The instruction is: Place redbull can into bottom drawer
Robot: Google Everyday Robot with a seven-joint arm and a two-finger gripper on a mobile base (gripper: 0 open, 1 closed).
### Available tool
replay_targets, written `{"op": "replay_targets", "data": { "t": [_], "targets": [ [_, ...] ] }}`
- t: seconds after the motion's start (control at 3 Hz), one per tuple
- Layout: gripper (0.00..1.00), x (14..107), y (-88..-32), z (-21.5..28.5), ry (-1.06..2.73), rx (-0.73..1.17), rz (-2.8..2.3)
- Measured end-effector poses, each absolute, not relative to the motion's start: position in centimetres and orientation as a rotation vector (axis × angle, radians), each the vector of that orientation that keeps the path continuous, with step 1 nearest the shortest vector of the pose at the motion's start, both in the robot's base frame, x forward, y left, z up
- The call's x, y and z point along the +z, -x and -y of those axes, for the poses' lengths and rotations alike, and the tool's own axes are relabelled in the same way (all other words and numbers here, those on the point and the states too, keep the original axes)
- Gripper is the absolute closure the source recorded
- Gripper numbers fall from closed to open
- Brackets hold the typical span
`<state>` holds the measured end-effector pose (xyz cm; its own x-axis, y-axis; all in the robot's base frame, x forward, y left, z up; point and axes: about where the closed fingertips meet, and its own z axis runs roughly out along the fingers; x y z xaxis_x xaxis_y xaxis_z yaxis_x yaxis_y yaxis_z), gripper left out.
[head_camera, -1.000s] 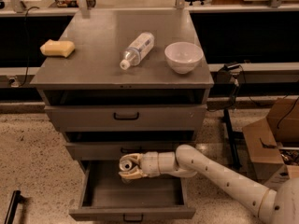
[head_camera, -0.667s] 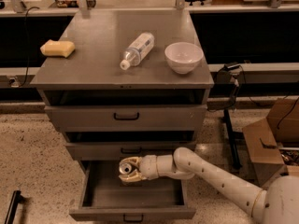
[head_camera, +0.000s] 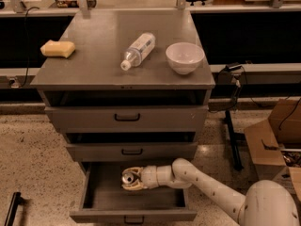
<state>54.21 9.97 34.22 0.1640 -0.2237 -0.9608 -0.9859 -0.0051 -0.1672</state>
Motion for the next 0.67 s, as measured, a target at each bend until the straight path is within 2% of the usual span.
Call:
{"op": "replay_targets", "data": {
  "t": [0.67],
  "targets": [
    [1.0,32.2,-54.1,-10.6,1.434,0.969,-1.277]
  ]
}}
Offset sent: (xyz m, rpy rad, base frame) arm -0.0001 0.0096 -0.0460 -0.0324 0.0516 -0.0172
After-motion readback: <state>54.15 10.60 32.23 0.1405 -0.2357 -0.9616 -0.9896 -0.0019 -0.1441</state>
